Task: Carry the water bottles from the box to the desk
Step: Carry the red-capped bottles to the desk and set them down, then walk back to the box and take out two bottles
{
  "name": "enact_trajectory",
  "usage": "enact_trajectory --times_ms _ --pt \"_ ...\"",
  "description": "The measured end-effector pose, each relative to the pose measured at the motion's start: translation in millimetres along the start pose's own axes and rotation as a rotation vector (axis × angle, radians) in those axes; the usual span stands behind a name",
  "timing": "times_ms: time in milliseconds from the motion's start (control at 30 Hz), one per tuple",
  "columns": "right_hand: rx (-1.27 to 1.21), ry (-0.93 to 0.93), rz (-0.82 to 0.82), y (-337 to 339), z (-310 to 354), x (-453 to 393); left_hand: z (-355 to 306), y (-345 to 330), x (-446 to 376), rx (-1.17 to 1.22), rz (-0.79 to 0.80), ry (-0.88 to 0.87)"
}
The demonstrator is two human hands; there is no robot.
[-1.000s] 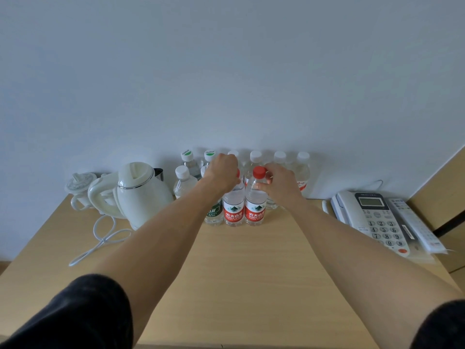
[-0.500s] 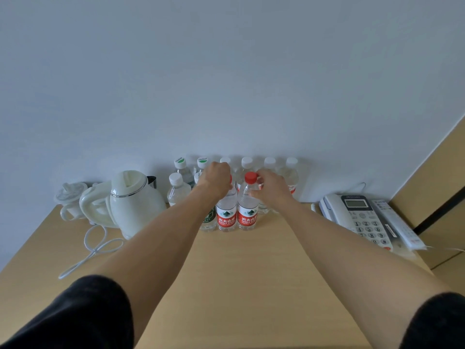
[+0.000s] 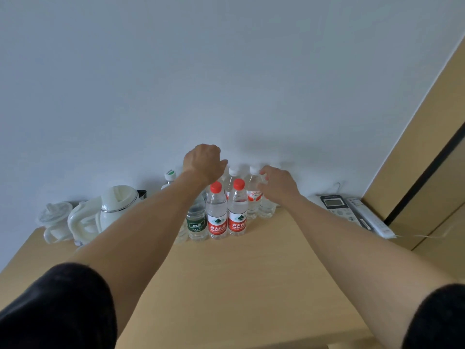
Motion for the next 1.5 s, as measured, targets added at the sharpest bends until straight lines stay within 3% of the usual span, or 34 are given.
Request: enact_trajectory --times_ms 333,733,1033,1500 --pt "0.124 -0.127 -0.111 49.9 -25.2 25.9 -37.9 6.6 -15.7 -0.089 0.087 -0.172" --pt "0.142 -0.33 -0.202 116.7 -84.7 94.2 -160.8 -8.8 17.5 -0.004 0.13 -0.422" --pt "0.171 -0.528 -0.268 181.4 -168.3 176.4 -302.6 0.2 70.7 0.008 0.131 -0.631" --pt "0.194 -0.848 -0.427 308.9 -317.5 405.5 -562.1 22.8 243.7 0.091 0.186 -0.984"
Point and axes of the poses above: each hand's wrist, its own x-axis away from the middle knuckle, its own y-axis out of the back of the hand, z = x × y, the point moved 1 cm from there along -x, towards the middle knuckle, and after that the axes turned 2 degrees about -x, right-handed, at the moved point
